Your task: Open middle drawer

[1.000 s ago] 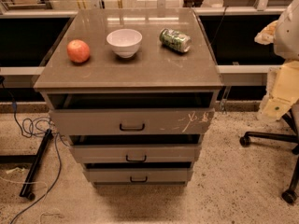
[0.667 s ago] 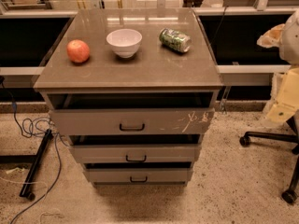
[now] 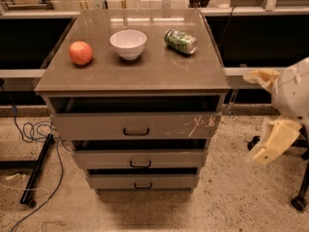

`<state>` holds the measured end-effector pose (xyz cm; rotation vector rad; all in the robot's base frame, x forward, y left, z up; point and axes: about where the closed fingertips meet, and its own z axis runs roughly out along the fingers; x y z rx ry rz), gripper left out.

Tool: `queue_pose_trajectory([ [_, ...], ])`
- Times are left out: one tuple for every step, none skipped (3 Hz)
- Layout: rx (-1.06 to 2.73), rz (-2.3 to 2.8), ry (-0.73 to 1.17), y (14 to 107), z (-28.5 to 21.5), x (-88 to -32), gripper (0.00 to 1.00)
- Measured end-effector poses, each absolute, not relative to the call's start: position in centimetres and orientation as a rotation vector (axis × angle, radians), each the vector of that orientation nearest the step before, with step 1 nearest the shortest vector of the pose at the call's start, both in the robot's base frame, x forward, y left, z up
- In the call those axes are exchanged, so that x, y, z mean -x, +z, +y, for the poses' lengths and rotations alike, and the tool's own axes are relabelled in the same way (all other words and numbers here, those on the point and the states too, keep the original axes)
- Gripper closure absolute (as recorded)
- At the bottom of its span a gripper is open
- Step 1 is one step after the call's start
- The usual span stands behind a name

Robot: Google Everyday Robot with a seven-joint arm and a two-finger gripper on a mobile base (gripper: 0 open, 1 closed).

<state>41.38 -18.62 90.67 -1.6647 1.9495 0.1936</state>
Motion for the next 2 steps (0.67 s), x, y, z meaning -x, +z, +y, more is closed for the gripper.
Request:
queue_pose_trajectory([
  [1.711, 1.861, 0.294, 87.07, -15.16, -40.23, 0.0],
  [1.711, 1.861, 0.294, 87.06, -15.15, -40.23, 0.0],
])
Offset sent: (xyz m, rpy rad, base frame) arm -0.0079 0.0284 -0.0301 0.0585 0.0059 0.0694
